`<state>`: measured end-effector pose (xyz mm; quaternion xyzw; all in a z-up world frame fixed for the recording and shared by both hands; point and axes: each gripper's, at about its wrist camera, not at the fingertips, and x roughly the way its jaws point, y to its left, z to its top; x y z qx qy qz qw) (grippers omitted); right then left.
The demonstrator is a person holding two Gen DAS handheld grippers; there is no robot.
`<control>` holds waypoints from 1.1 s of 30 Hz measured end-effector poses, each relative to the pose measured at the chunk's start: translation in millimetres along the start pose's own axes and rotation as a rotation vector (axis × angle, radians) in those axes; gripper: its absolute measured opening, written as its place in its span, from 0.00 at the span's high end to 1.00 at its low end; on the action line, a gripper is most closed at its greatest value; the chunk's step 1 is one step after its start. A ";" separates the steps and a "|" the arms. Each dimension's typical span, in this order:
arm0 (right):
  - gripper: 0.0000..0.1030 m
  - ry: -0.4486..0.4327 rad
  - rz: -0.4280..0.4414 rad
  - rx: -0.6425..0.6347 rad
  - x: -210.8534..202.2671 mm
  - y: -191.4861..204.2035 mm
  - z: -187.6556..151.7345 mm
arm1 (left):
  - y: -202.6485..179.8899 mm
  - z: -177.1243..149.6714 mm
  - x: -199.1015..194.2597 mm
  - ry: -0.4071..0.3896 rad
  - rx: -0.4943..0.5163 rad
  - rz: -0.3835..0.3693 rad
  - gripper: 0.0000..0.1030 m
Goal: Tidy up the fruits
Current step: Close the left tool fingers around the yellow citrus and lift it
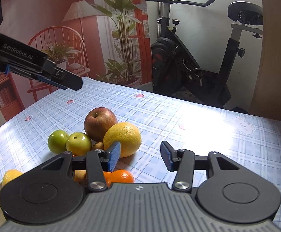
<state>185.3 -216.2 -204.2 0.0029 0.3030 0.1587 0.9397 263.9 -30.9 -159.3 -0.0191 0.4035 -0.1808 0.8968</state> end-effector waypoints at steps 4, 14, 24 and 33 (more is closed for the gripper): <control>0.52 0.035 0.056 0.011 22.0 -1.5 -4.2 | -6.7 4.1 31.3 0.069 0.036 -0.017 0.55; 0.49 0.067 0.122 0.023 44.0 -4.6 -10.0 | -5.7 11.2 70.4 0.210 0.082 -0.109 0.55; 0.43 0.056 0.155 0.055 52.7 -10.4 -9.8 | 1.0 10.2 85.8 0.280 0.069 -0.151 0.54; 0.37 0.045 0.171 0.069 61.8 -8.8 -5.0 | 0.1 14.0 93.4 0.276 0.085 -0.163 0.55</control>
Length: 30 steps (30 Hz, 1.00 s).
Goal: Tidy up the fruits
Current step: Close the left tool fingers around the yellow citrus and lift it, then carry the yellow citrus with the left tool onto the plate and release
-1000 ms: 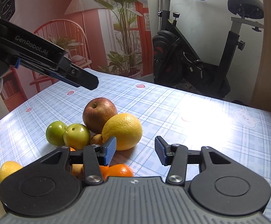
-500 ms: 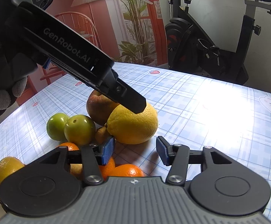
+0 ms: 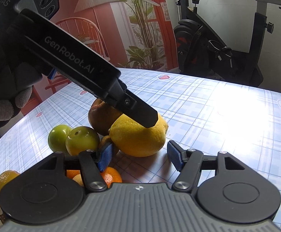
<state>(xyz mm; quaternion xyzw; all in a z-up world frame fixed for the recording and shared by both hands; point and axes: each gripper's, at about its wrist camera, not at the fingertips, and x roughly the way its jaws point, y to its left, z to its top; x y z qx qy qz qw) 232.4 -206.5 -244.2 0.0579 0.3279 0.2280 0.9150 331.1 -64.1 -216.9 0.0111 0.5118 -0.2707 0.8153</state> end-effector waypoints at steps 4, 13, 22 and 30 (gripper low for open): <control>0.41 -0.009 -0.002 0.008 -2.9 1.6 -0.9 | -3.6 -2.2 -0.7 -0.003 0.010 -0.001 0.55; 0.41 -0.013 -0.038 0.009 -31.8 4.0 -4.8 | -19.8 -6.6 -3.7 -0.019 0.028 -0.059 0.54; 0.41 -0.013 -0.063 -0.004 -64.5 26.6 -7.0 | -37.6 -24.1 -28.3 -0.030 0.042 -0.107 0.54; 0.41 0.010 -0.085 -0.043 -96.1 58.9 -21.2 | -57.4 -56.7 -52.2 -0.031 0.103 -0.127 0.54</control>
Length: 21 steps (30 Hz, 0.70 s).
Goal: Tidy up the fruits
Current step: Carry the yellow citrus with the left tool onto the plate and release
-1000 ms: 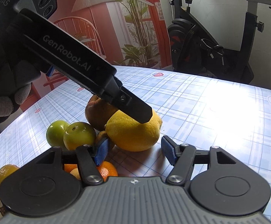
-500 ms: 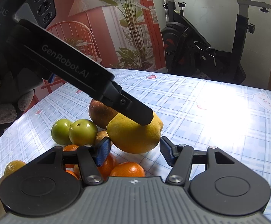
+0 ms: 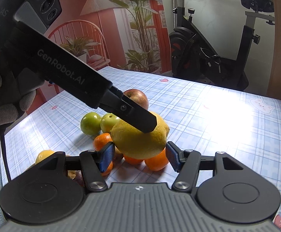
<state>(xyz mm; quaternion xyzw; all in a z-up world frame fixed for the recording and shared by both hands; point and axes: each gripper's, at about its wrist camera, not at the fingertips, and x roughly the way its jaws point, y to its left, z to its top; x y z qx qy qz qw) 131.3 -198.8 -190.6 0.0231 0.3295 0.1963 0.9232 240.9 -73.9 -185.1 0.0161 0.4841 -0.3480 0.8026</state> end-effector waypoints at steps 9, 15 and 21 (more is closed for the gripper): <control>0.41 0.036 -0.031 0.007 -31.7 33.5 -31.3 | -20.5 -41.3 -10.2 0.025 0.020 -0.038 0.54; 0.41 0.075 -0.039 0.000 -42.7 51.0 -48.4 | -24.4 -68.3 -14.5 0.050 -0.010 -0.070 0.54; 0.41 0.099 -0.046 -0.006 -44.8 64.6 -58.4 | -27.9 -86.4 -16.8 0.059 0.008 -0.064 0.54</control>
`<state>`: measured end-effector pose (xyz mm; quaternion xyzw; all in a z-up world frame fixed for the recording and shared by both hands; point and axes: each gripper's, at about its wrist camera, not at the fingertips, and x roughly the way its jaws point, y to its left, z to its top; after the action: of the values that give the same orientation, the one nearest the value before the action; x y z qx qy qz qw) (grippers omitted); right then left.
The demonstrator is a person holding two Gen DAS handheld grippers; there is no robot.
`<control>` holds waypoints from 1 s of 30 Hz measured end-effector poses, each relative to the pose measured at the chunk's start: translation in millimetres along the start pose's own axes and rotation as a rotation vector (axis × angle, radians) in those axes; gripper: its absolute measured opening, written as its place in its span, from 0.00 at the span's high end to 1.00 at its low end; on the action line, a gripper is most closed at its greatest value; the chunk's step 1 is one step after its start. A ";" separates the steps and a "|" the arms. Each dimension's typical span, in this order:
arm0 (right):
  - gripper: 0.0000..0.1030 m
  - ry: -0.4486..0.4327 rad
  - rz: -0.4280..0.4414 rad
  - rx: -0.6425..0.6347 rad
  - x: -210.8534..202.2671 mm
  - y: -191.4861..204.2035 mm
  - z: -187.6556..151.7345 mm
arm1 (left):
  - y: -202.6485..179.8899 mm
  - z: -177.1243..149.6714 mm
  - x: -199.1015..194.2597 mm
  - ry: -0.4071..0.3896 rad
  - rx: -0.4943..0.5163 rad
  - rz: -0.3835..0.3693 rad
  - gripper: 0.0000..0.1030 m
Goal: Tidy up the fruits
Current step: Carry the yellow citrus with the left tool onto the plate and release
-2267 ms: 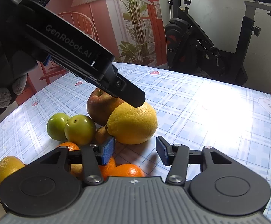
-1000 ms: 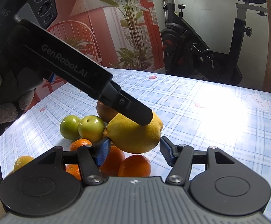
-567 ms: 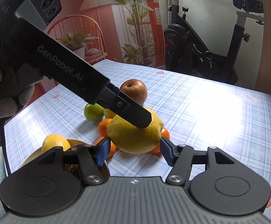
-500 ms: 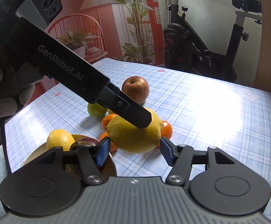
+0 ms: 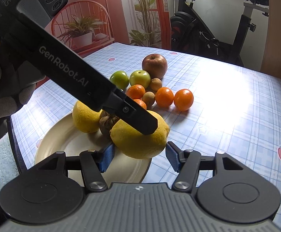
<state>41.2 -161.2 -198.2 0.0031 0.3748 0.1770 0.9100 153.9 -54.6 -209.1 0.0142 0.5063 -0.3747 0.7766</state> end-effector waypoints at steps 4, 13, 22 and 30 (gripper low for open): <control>0.41 0.016 -0.003 -0.019 1.1 9.1 -4.1 | 5.4 -7.7 -1.5 0.005 -0.025 -0.013 0.54; 0.41 0.034 -0.062 -0.081 13.6 26.0 -7.7 | 8.1 -14.6 -8.0 0.002 -0.033 -0.006 0.55; 0.39 0.034 -0.069 -0.076 20.5 25.5 -7.9 | 9.9 -13.5 -9.2 -0.006 -0.048 -0.001 0.55; 0.39 0.056 -0.083 -0.052 31.0 24.2 -8.3 | 10.3 -11.5 -12.9 -0.022 -0.057 0.020 0.55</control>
<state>48.1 -129.5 -222.0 -0.0411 0.3952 0.1490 0.9055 148.5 -35.2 -208.1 -0.0070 0.5081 -0.3527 0.7857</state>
